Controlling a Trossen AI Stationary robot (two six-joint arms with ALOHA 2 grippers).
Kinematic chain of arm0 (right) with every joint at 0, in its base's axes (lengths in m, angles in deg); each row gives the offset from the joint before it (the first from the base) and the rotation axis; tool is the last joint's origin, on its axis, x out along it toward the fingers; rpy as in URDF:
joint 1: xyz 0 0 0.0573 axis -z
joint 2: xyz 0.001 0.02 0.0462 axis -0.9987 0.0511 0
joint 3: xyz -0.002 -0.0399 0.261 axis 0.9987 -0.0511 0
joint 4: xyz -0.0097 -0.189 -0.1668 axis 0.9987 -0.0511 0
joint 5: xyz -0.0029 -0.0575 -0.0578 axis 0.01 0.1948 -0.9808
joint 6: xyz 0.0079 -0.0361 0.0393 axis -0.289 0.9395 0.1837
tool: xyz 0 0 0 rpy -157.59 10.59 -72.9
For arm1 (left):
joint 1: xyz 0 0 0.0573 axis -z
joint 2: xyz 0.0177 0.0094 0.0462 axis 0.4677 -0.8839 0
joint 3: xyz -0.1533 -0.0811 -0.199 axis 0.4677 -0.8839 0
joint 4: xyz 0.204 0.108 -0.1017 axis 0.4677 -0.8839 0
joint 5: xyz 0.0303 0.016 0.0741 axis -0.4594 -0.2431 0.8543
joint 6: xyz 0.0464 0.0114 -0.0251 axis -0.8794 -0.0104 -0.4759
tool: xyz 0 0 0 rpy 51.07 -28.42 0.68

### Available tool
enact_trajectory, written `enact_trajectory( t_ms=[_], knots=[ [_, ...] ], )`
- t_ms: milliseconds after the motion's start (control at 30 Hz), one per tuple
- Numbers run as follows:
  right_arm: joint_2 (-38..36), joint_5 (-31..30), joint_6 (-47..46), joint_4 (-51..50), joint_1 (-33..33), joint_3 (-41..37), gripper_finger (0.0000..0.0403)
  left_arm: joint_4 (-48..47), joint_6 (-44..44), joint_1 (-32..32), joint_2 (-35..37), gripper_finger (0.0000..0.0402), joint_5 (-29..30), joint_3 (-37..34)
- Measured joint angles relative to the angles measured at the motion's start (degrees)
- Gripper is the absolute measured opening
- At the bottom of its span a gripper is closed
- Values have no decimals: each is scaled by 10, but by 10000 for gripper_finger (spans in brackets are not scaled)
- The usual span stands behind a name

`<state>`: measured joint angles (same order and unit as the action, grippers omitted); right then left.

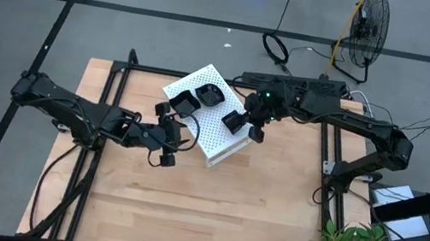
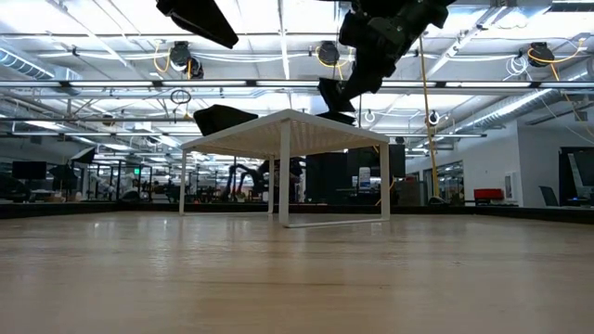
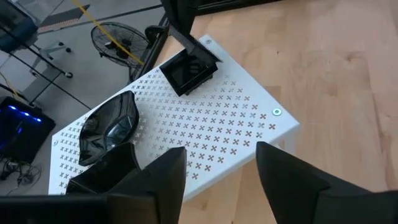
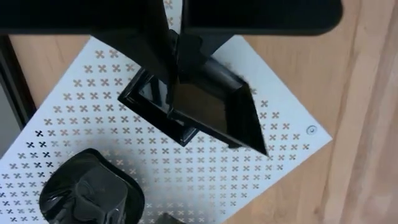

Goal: Pick & Place Mini shaped plates
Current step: Stack the square plate on top of the stacked square plates on the shelf, then return to Home Position

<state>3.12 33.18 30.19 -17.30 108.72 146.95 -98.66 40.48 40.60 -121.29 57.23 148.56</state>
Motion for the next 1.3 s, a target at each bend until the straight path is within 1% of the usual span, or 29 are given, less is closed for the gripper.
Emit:
enact_trajectory(
  t_ms=[100, 233, 367, 500, 700, 900, 1000, 1133, 1233, 1300],
  knots=[
    [0, 0, 0, 0, 0, 0, 33, 0, 0, 0, 0, 203, 0, 0],
    [0, -1, 0, 2, 0, 0, 66, 0, 0, 0, 0, 207, 0, 0],
    [0, -2, -3, 15, 0, 0, 96, 0, 1, 0, 0, 201, 0, 0],
    [0, -2, -4, 30, 0, 0, 117, 0, 1, 0, 0, 193, 0, 0],
    [0, -5, -1, 43, 0, 0, 129, 0, 2, 0, 0, 184, 0, 0],
    [-4, -83, -14, 61, 0, -1, 130, 0, -13, 0, 0, 184, 0, 0],
    [-15, -98, -50, 90, 0, -1, 130, -10, -43, 0, 1, 189, 0, 0],
    [-51, -89, -83, 85, 0, -1, 130, -61, -24, 16, 45, 199, -3, 8],
    [-94, -90, -94, 63, 0, -1, 130, -109, -4, 36, 105, 206, -5, 20],
    [-132, -89, -94, 36, 0, -1, 130, -120, -4, 50, 153, 210, -5, 23]
  ],
)
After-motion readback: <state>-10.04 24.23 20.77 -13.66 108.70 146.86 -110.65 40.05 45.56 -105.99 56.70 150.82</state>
